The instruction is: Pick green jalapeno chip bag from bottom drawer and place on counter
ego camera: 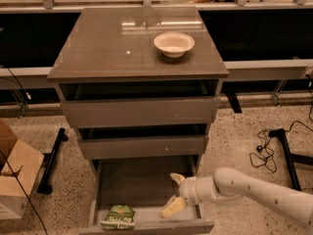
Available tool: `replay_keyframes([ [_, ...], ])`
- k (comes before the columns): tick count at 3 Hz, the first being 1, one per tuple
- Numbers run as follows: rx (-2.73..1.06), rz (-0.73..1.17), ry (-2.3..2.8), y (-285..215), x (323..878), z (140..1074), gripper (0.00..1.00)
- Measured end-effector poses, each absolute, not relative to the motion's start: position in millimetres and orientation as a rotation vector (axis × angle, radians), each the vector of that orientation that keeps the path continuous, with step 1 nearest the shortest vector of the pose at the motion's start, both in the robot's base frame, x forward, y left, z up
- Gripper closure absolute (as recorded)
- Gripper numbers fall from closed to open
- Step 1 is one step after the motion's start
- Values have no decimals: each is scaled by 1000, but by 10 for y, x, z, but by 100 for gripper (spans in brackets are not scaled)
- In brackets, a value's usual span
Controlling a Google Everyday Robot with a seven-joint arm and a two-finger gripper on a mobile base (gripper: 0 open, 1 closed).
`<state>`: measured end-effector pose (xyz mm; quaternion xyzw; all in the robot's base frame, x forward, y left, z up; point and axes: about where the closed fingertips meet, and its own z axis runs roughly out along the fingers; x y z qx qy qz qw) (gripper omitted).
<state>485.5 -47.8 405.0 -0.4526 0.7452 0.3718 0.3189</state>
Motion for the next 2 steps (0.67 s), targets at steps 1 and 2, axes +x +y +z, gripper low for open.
replay_keyframes([
  [1,-1200,988,1968,-289,4817,3641,0],
  [2,-1204,1031,1981,-21,4791,3211,0],
])
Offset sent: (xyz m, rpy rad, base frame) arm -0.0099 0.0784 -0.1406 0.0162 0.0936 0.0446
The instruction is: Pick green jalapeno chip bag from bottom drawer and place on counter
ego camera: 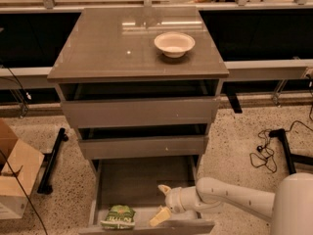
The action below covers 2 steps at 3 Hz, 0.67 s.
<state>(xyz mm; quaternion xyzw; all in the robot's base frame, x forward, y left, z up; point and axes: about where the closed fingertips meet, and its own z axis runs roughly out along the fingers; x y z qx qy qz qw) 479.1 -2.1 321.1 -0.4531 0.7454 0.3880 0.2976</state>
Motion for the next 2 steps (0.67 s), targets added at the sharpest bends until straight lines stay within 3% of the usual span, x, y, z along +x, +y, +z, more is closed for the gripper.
replay_keyframes([
  [2,-1195,1222,2007,777,4471,2423,0],
])
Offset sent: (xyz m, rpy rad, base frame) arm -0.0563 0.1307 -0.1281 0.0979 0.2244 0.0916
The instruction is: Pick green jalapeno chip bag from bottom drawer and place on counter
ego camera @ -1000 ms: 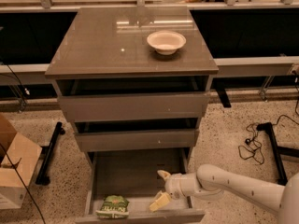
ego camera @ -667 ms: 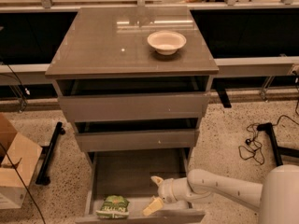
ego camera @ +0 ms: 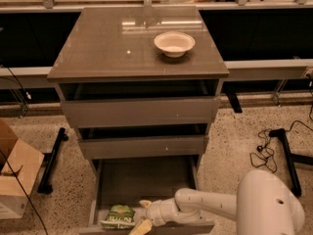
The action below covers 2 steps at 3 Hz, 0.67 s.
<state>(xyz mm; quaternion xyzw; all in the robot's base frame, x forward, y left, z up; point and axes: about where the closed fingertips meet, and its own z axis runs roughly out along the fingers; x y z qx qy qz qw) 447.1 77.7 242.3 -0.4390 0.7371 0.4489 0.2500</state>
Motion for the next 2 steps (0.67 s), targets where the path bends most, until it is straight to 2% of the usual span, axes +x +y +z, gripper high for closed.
replay_keyframes([
  [1,-1197,1307,2019,1157,4287,2119,0],
  [2,-1162,1345,2035,1426,4237,2008,15],
])
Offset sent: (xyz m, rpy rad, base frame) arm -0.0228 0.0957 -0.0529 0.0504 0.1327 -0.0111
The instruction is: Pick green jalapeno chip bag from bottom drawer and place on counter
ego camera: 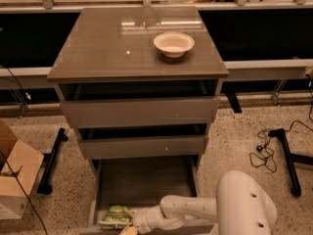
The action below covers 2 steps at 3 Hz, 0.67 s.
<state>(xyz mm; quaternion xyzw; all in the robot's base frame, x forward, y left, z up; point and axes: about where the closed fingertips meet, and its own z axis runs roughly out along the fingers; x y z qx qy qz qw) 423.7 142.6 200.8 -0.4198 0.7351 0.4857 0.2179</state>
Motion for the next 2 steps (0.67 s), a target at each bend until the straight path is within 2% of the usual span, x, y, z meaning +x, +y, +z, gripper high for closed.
replay_keyframes([
  [1,-1135,1323,2014,1581,4296,2272,46],
  [2,-1123,1318,1990,1636,4314,2500,69],
])
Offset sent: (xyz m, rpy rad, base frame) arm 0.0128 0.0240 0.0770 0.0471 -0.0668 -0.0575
